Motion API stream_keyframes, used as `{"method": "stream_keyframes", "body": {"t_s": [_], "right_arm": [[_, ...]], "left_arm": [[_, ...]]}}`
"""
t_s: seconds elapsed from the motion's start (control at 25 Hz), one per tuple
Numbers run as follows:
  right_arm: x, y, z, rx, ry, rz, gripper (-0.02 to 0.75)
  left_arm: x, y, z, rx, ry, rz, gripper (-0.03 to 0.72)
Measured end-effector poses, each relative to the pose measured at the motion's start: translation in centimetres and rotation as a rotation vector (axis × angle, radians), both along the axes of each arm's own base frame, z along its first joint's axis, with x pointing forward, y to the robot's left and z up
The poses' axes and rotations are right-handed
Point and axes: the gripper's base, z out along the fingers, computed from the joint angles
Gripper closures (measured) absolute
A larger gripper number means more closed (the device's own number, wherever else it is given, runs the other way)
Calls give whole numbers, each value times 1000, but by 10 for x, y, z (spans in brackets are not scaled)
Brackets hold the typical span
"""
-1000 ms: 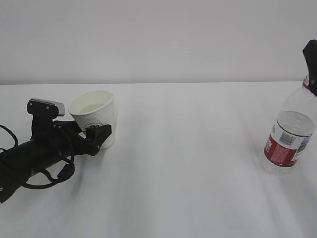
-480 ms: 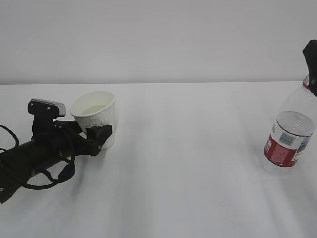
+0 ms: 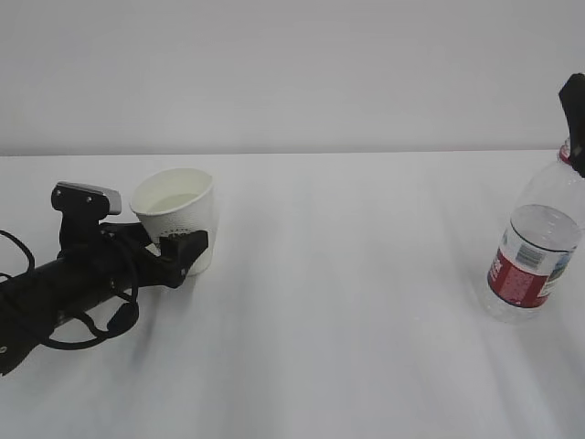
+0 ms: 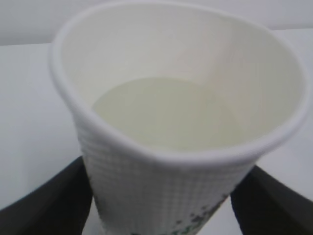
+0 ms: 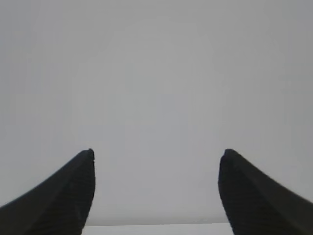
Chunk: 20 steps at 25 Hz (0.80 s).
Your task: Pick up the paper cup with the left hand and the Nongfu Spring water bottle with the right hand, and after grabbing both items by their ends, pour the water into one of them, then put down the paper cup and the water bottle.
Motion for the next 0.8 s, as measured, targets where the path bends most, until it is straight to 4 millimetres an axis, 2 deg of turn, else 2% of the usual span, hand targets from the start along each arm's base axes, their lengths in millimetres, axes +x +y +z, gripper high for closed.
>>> {"method": "stream_keyframes", "body": {"t_s": [0.2, 0.8], "right_arm": [[0, 0, 0, 0, 0, 0, 147], [0, 0, 0, 0, 0, 0, 148]], "left_arm": [[0, 0, 0, 0, 0, 0, 3], [-6, 2, -2, -35, 37, 19, -3]]}}
